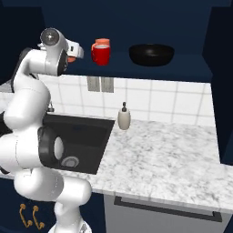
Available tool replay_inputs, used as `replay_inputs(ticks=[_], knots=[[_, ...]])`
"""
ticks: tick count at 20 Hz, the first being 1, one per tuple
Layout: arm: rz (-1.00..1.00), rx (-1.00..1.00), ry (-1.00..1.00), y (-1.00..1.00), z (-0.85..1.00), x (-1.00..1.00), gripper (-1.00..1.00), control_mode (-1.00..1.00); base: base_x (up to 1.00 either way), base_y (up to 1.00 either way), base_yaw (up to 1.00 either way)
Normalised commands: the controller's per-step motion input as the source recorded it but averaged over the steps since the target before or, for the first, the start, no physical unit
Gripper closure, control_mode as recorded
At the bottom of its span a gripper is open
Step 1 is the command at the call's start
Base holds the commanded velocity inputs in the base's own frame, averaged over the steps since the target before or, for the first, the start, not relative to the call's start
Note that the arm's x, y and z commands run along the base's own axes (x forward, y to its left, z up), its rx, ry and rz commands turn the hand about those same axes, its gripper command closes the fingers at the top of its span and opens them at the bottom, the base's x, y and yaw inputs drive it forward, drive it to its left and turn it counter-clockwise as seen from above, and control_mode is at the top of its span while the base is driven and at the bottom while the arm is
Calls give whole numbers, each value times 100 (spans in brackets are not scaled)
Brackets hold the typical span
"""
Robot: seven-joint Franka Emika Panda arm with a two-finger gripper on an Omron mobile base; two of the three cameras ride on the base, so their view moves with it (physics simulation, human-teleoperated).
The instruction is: Gather all objects into one cabinet and sort the glasses and bowls to opposite sides.
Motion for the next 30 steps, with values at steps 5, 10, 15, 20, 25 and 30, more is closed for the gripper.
replay_inputs(ticks=[5,10,15,20,25,30], knots=[[0,0,0,36,-5,100,100,-100,0,0,0],[0,0,4,38,0,90,100,-100,0,0,0],[0,0,4,29,-12,88,100,-100,0,0,0],[0,0,1,8,-30,51,100,-100,0,0,0],[0,0,0,0,-49,21,100,-100,0,0,0],[0,0,0,0,-36,4,-100,-100,0,0,0]])
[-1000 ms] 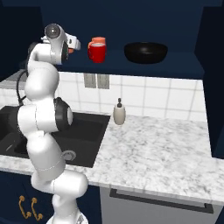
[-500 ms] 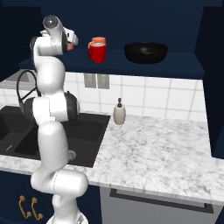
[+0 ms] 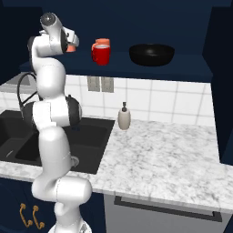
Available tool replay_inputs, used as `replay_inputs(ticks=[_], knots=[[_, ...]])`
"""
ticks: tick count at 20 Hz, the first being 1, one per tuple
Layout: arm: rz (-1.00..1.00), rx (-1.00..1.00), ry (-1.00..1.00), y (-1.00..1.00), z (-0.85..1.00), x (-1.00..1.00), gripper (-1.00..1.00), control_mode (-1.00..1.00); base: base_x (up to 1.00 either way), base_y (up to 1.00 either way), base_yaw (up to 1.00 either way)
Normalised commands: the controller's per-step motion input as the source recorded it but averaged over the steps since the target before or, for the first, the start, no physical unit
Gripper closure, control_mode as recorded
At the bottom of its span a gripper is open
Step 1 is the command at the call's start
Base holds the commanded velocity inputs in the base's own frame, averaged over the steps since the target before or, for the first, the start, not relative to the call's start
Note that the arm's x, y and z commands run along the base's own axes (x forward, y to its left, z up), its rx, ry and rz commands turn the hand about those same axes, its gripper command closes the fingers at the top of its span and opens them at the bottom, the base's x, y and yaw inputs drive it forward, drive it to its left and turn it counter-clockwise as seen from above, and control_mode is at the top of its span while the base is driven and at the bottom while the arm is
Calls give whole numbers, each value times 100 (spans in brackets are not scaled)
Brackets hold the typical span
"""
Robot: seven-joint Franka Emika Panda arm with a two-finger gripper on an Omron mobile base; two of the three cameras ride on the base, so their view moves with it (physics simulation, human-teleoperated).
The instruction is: Gather all objects into one cabinet and sort the glasses and bowls to opposite sides.
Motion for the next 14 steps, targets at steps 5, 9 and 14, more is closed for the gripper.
replay_inputs(ticks=[5,9,14], knots=[[0,0,-14,-15,-27,-7,-100,-100,0,0,0],[0,0,-21,-13,-15,-31,-100,-100,0,0,0],[-4,0,-13,-29,3,-49,-100,-100,0,0,0]])
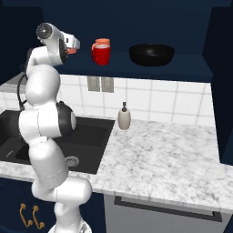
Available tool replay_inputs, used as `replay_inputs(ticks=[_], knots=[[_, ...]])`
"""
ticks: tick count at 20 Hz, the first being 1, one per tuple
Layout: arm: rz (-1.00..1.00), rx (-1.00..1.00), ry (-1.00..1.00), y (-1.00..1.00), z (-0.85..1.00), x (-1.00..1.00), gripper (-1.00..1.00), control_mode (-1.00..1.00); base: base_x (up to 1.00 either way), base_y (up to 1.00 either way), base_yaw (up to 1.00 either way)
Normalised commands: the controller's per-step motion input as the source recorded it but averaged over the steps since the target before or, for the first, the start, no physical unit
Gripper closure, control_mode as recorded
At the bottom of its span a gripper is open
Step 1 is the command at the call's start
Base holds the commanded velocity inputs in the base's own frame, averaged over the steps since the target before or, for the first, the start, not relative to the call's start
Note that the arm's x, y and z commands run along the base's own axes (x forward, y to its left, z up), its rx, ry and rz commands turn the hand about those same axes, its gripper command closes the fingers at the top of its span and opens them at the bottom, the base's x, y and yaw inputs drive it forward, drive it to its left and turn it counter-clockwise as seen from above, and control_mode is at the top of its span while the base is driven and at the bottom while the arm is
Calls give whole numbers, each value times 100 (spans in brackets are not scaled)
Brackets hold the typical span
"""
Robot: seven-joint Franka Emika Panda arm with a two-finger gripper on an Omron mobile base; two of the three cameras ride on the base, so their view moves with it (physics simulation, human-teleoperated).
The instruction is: Gather all objects into one cabinet and sort the glasses and bowls to opposite sides.
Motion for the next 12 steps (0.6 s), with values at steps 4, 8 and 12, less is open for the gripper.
replay_inputs(ticks=[4,8,12], knots=[[-8,0,-1,-36,14,-63,-100,-100,0,0,0],[-8,0,0,-38,26,-90,-100,-100,0,0,0],[-8,0,3,-38,36,-97,-100,-100,0,0,0]])
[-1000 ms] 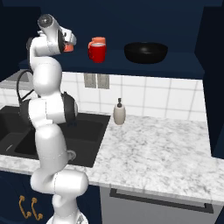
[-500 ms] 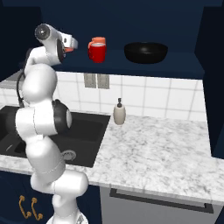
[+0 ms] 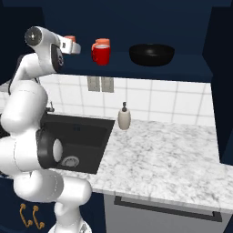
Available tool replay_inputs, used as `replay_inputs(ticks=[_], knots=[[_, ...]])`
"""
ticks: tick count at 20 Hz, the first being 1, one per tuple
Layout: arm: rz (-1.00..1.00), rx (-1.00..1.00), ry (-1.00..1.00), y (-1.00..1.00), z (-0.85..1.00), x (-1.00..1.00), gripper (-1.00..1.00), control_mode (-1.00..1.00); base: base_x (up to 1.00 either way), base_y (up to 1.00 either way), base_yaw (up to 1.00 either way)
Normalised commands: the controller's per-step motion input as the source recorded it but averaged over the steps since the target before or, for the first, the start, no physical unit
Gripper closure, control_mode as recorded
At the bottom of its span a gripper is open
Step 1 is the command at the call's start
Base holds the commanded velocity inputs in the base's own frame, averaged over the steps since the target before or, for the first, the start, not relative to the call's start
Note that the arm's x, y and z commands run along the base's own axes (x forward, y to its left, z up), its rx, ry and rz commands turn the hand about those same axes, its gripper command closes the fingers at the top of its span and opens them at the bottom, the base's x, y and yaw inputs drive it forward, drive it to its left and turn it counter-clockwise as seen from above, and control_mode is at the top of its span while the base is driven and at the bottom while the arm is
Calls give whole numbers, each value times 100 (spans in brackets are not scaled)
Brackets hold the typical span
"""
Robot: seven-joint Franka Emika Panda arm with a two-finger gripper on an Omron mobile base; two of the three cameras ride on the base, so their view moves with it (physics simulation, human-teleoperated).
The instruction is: Gather all objects into one cabinet and sort the glasses and bowls to opposite sides.
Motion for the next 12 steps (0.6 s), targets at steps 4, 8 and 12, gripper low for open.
replay_inputs(ticks=[4,8,12], knots=[[-12,0,6,-39,23,-100,-100,-100,0,0,0],[-15,0,1,-51,2,-100,-100,-100,0,0,0],[-15,0,0,-34,0,-93,-100,-100,0,0,0]])
